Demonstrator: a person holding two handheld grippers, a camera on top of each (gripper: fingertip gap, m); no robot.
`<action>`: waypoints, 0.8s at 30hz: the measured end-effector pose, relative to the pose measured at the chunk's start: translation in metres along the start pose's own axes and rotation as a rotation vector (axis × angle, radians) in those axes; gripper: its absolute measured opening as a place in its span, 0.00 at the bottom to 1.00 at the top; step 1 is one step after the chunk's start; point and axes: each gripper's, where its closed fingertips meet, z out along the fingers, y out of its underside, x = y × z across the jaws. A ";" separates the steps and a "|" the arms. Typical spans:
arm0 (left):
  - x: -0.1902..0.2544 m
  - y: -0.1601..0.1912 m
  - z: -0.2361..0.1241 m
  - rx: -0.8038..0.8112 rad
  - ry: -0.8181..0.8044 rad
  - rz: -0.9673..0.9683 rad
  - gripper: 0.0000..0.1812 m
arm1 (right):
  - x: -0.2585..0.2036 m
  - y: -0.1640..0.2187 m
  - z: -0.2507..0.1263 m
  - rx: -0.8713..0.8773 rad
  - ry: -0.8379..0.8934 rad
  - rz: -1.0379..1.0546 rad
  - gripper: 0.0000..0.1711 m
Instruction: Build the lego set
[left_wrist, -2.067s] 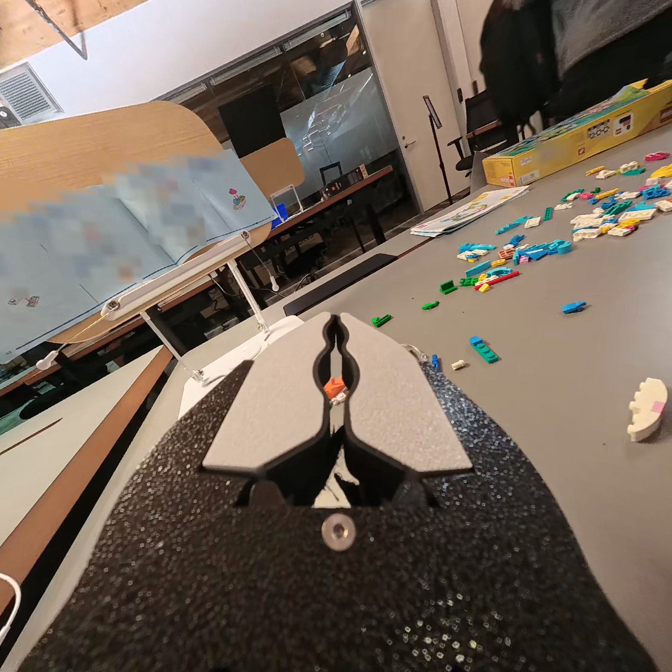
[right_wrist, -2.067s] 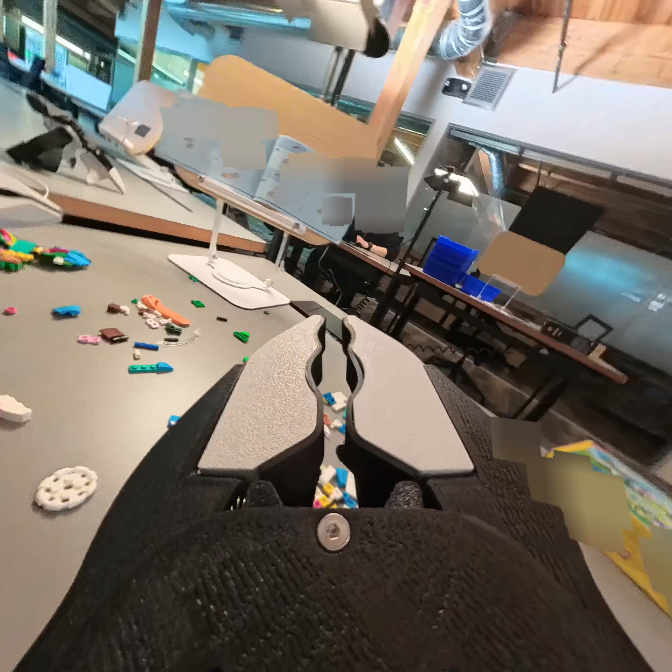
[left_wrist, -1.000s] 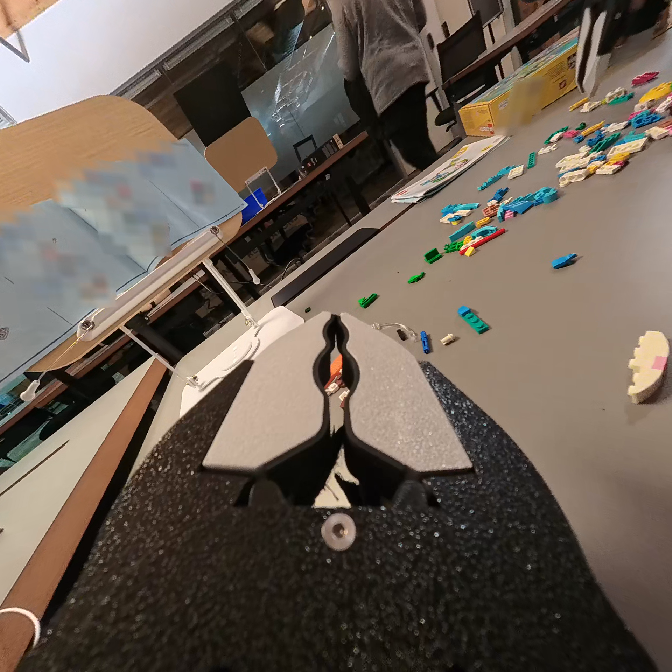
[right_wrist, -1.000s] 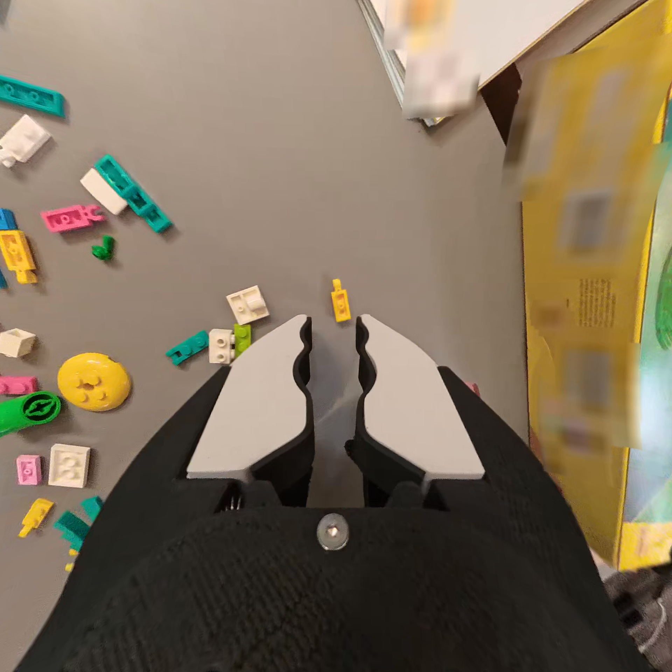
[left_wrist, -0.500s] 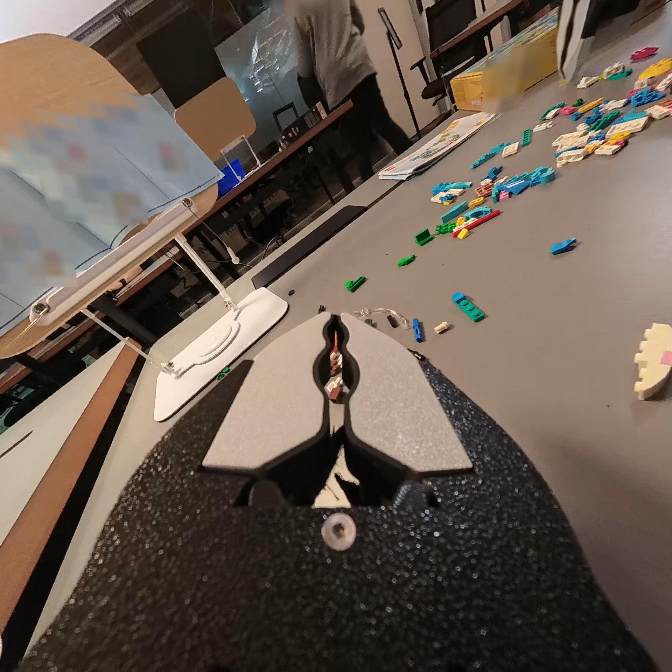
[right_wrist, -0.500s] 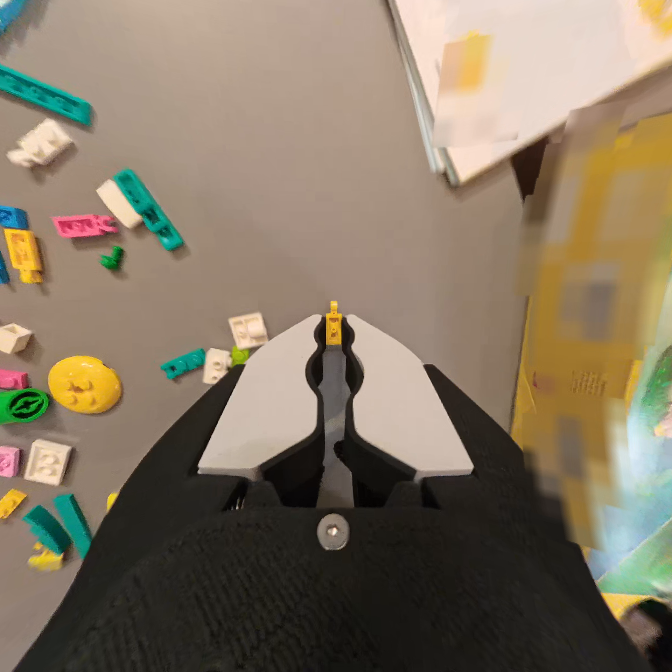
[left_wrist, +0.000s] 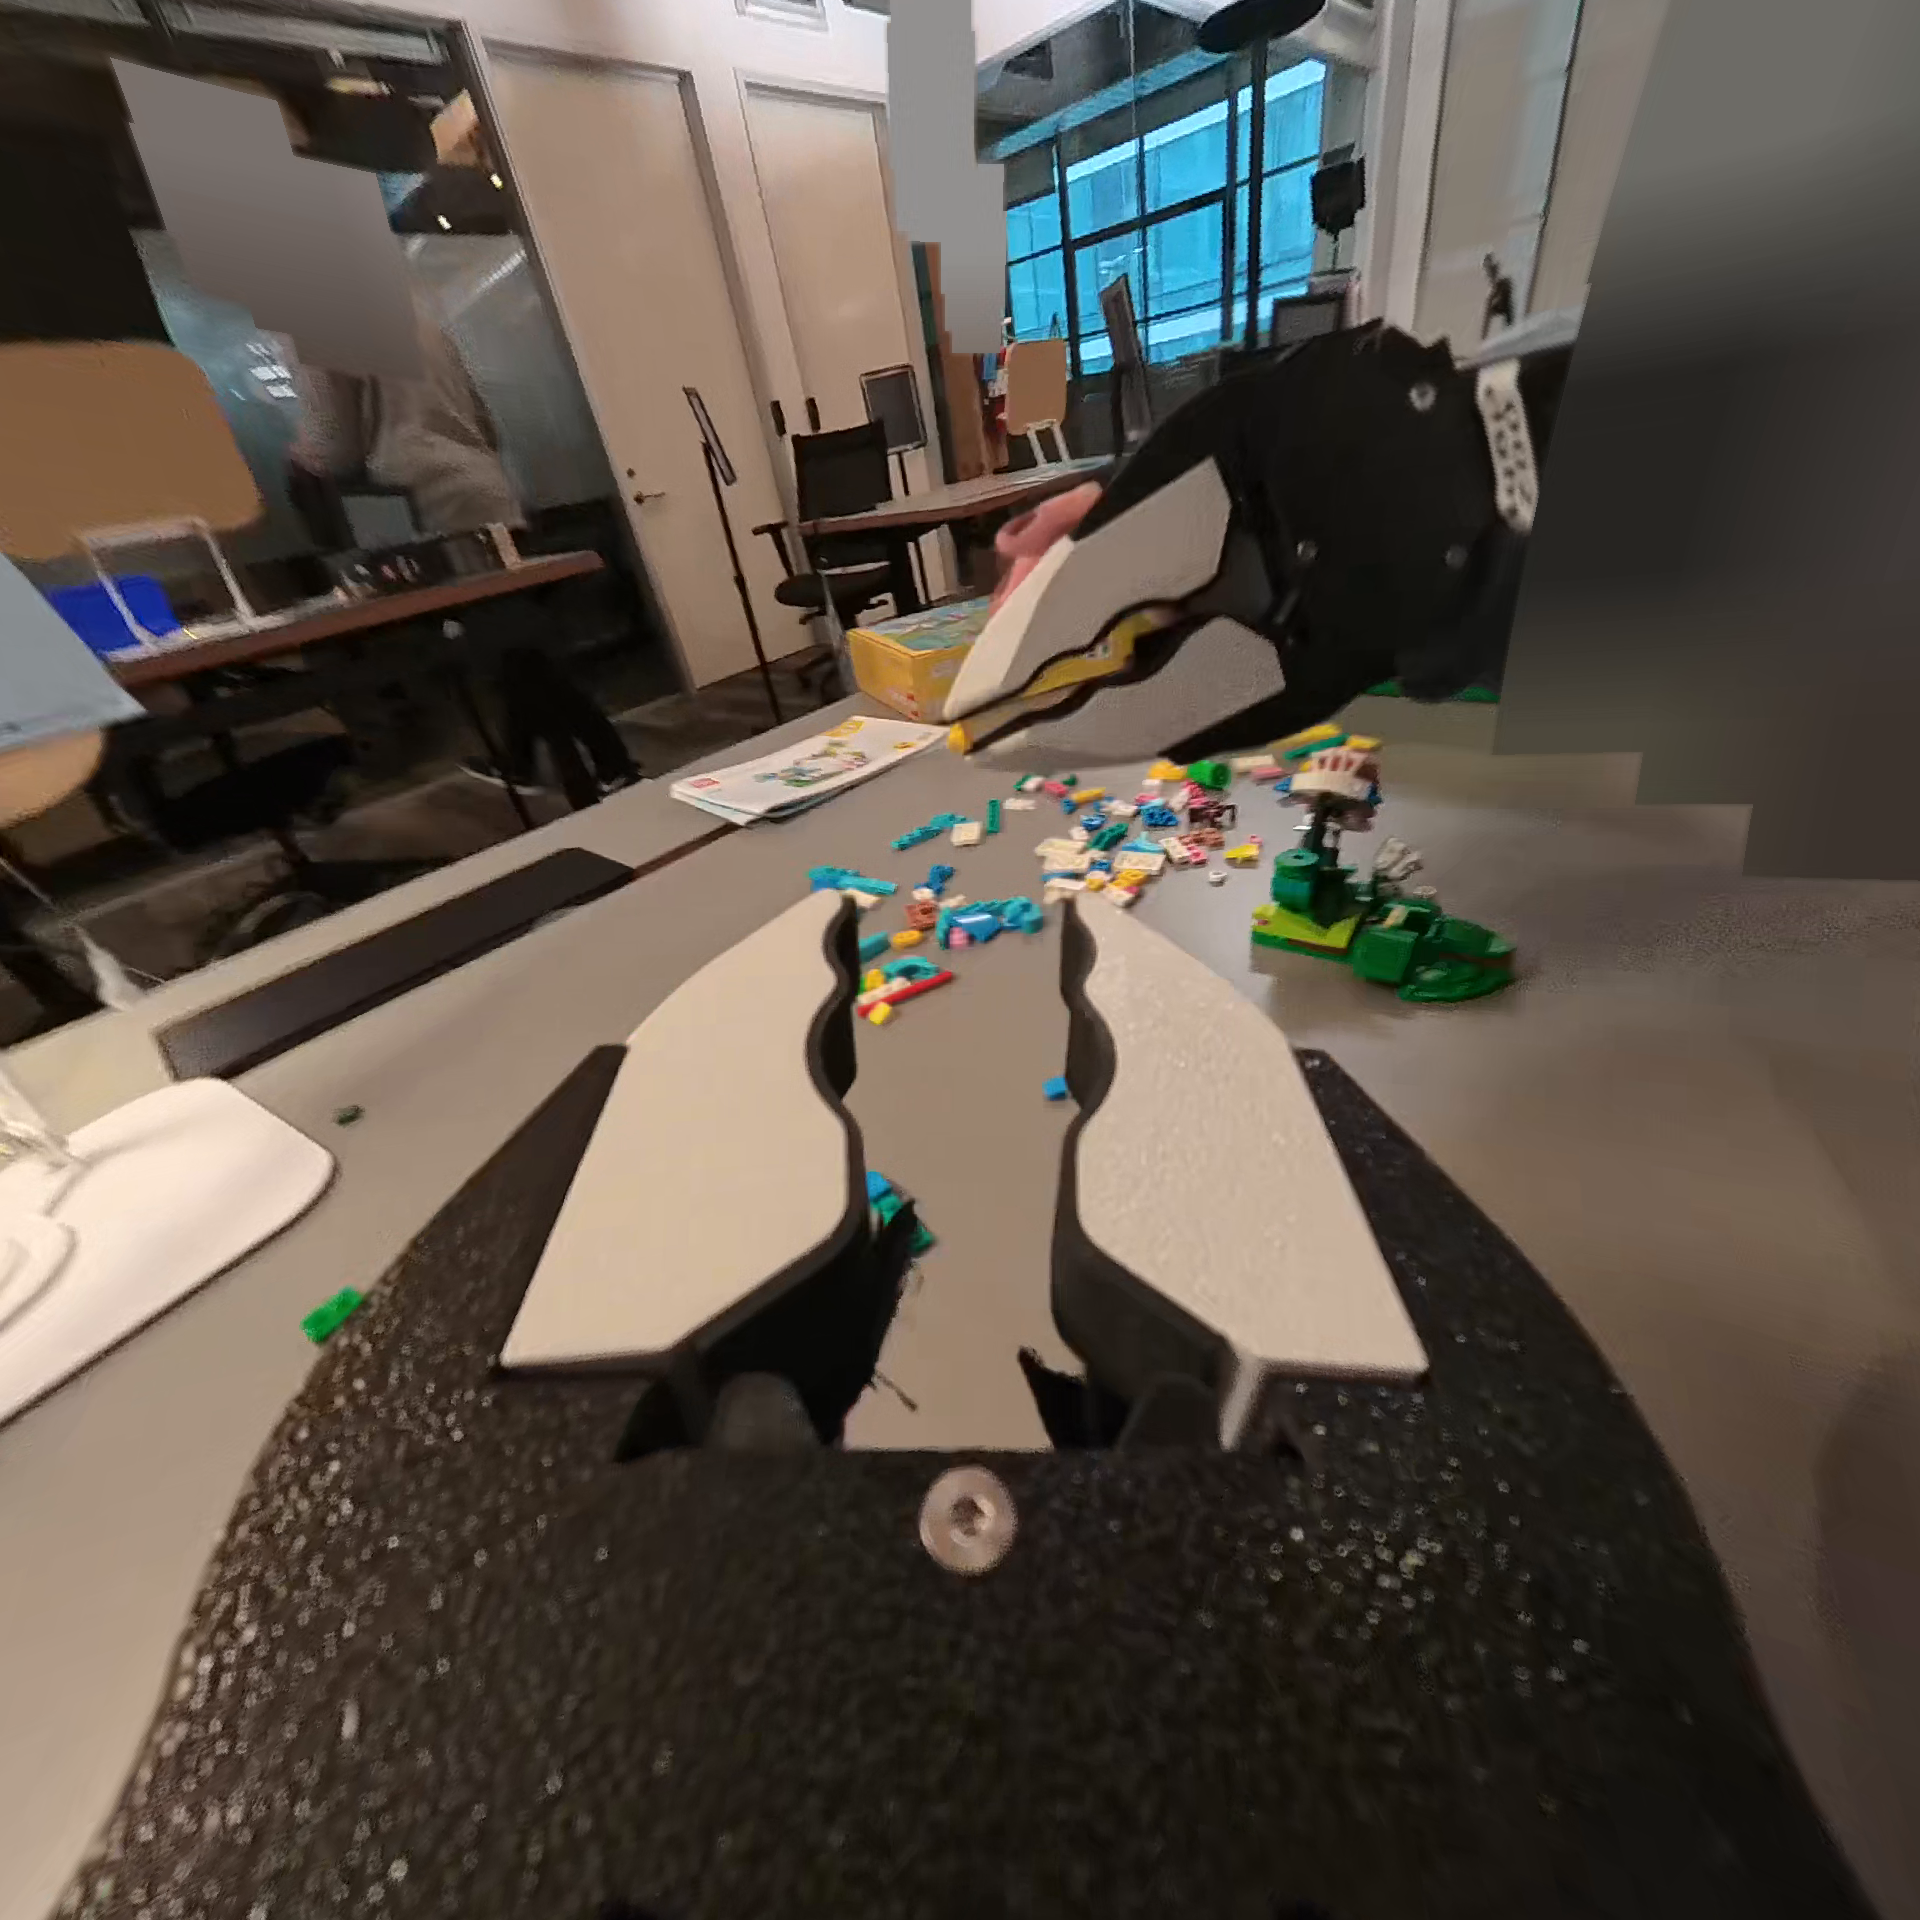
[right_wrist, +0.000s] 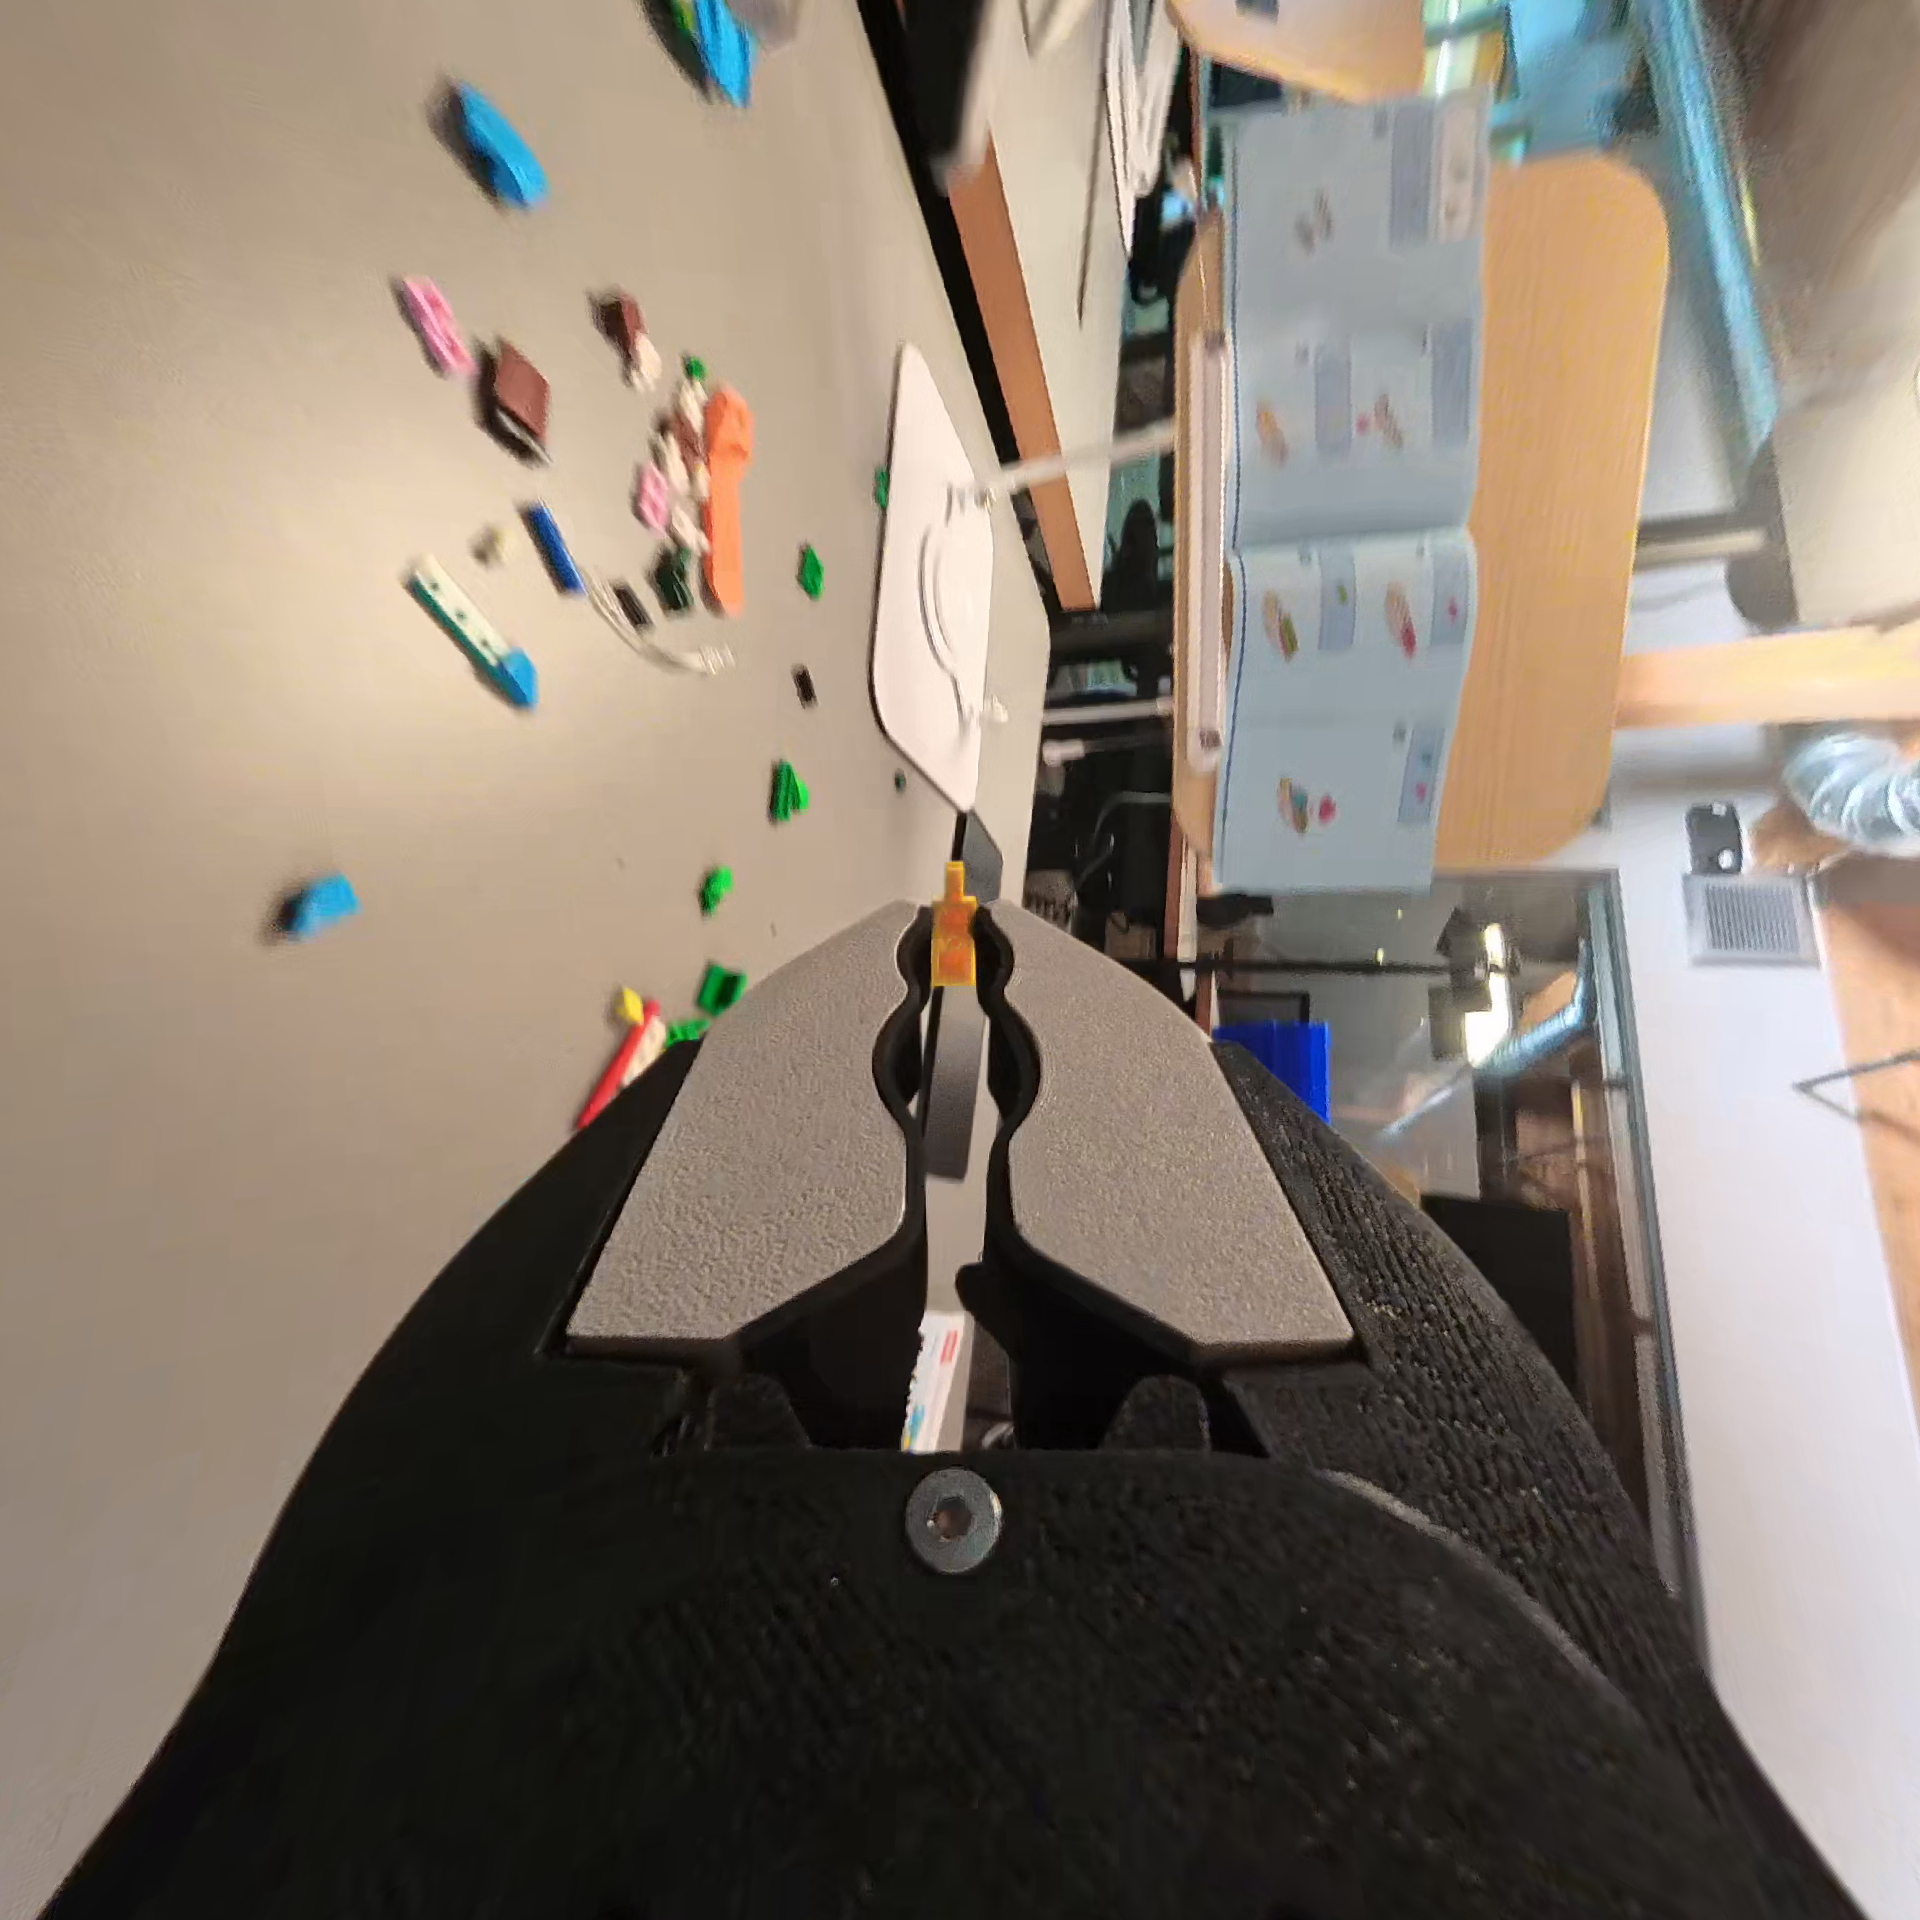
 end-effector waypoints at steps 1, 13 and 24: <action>0.000 0.001 -0.002 -0.004 0.015 -0.047 0.22 | -0.002 -0.014 0.004 0.021 0.002 -0.032 0.04; -0.027 -0.002 -0.053 0.026 -0.122 -0.298 0.28 | 0.002 -0.123 0.053 0.206 0.063 -0.219 0.03; -0.023 0.004 -0.052 -0.056 -0.153 -0.287 0.23 | 0.000 -0.140 0.050 0.344 0.245 -0.322 0.03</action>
